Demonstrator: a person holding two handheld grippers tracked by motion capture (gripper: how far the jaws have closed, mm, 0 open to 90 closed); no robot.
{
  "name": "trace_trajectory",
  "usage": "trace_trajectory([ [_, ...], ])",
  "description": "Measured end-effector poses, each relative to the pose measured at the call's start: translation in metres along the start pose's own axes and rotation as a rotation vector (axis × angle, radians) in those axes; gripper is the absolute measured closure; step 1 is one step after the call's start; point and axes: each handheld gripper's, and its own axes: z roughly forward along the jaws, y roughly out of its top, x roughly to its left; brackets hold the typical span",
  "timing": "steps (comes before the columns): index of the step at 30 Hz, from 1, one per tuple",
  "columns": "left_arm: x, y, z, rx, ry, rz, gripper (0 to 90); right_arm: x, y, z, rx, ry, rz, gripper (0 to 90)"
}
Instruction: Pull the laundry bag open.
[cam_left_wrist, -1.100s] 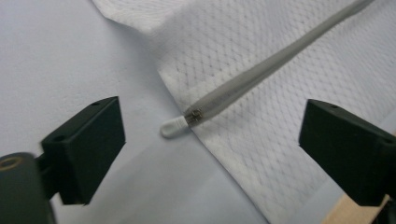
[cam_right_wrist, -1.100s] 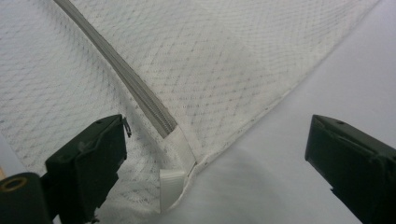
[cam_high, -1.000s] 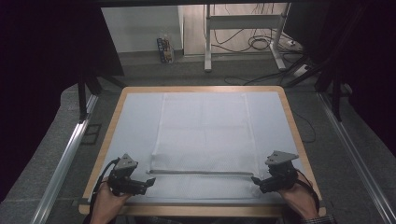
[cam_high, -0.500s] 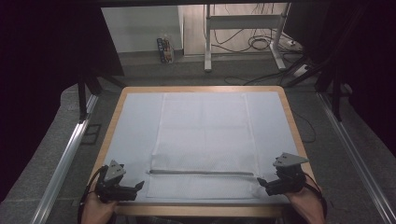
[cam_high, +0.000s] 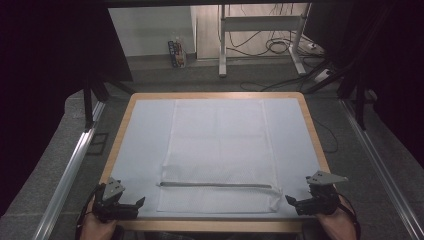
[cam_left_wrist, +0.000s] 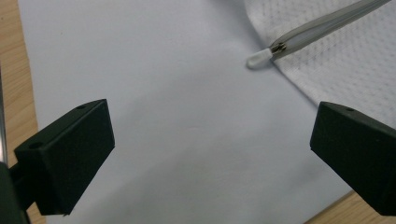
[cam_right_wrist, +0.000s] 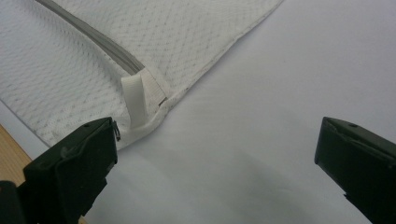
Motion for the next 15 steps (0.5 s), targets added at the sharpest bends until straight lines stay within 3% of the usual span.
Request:
trace_trajectory([
  [5,0.0013,-0.0004,0.0003,0.001,-0.002,-0.013,0.0,0.0002,-0.0012,0.0001,0.004,0.0,-0.009,0.0],
  [7,0.0017,-0.0002,0.0014,0.012,0.001,-0.02,0.0,0.0014,-0.0006,0.0032,0.032,0.006,-0.02,0.0],
  [15,-0.0012,0.001,0.0044,0.034,0.013,-0.004,0.2,0.0019,-0.0001,0.0064,0.064,0.013,-0.035,0.0],
])
